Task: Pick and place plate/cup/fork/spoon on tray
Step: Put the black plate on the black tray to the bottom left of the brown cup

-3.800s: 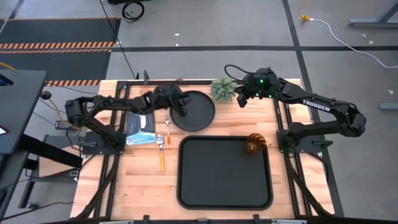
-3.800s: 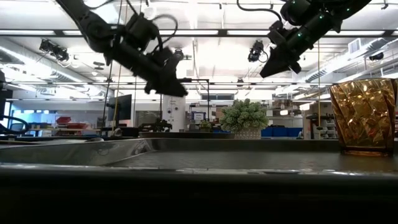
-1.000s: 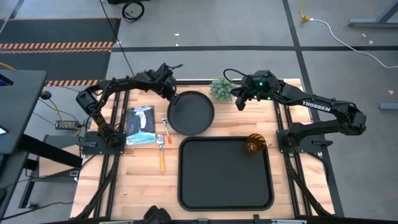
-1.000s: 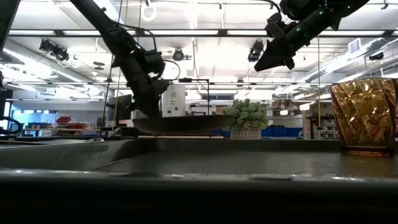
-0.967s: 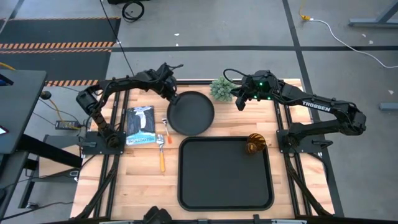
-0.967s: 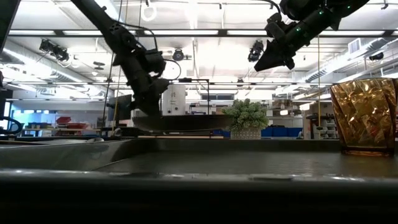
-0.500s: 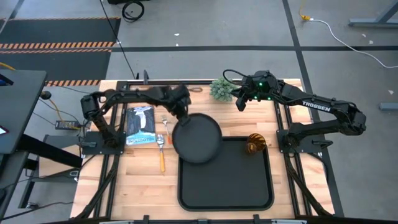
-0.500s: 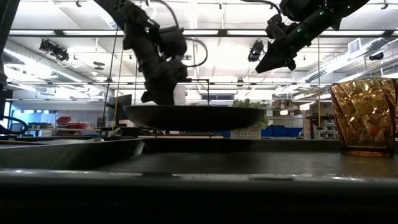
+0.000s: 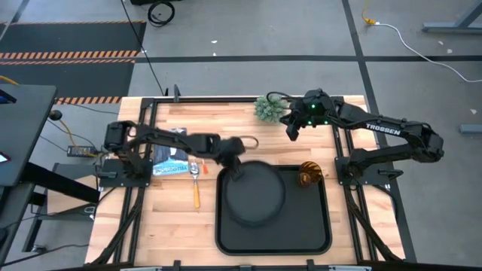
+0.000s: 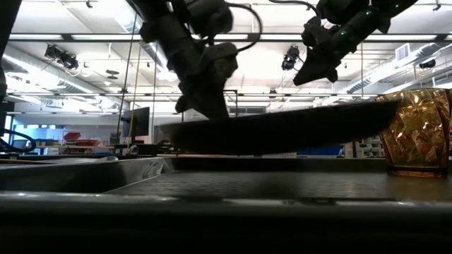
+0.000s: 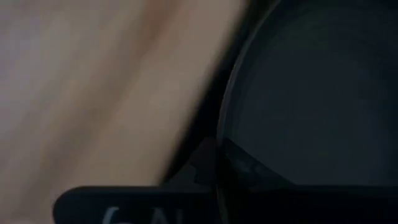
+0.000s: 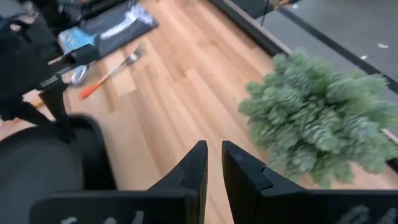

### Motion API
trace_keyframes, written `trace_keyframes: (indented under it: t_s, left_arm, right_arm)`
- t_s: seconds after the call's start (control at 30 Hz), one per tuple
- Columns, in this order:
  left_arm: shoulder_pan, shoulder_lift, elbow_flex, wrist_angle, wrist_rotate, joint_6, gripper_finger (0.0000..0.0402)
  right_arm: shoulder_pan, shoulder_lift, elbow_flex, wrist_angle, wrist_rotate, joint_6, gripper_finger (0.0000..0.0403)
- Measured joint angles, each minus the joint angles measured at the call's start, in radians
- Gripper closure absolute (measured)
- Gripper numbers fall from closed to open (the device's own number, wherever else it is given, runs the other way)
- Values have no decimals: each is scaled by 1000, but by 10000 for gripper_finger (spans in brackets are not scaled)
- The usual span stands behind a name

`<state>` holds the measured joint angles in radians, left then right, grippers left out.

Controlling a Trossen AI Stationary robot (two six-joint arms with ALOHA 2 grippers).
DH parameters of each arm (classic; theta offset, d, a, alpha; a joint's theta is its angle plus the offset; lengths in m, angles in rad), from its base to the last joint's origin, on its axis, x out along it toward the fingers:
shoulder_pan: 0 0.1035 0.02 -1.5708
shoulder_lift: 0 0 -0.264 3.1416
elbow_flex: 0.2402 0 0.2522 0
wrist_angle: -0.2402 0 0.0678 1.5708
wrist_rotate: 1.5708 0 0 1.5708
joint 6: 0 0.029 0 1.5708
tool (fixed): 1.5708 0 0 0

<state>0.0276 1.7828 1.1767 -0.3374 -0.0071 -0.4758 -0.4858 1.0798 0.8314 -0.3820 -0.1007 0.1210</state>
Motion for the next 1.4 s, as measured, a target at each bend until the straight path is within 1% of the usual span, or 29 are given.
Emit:
trace_keyframes:
  t_s: [0.17,0.33,0.47,0.6,0.93,1.1,1.27,1.4]
  left_arm:
    - [-79,114,89,-9,-18,-29,389]
    - [-126,223,210,-13,-28,-12,388]
    - [-140,270,289,-64,-66,-5,388]
    - [-138,298,337,-63,-75,-13,388]
    - [-146,315,355,-72,-80,-110,388]
    - [-156,315,355,-53,-83,-96,384]
    - [-162,315,355,-24,-87,-71,354]
    - [-161,315,355,-18,-123,-65,320]
  right_arm:
    - [43,0,0,-33,-10,5,349]
    - [75,0,0,-39,-7,18,349]
    - [92,-1,0,-39,-7,40,349]
    - [109,-2,0,-39,-6,45,349]
    - [112,-2,0,-39,-6,45,349]
    - [112,-2,0,-39,-6,45,349]
    - [112,-2,0,-39,-6,50,349]
    - [112,-2,0,-39,-6,52,349]
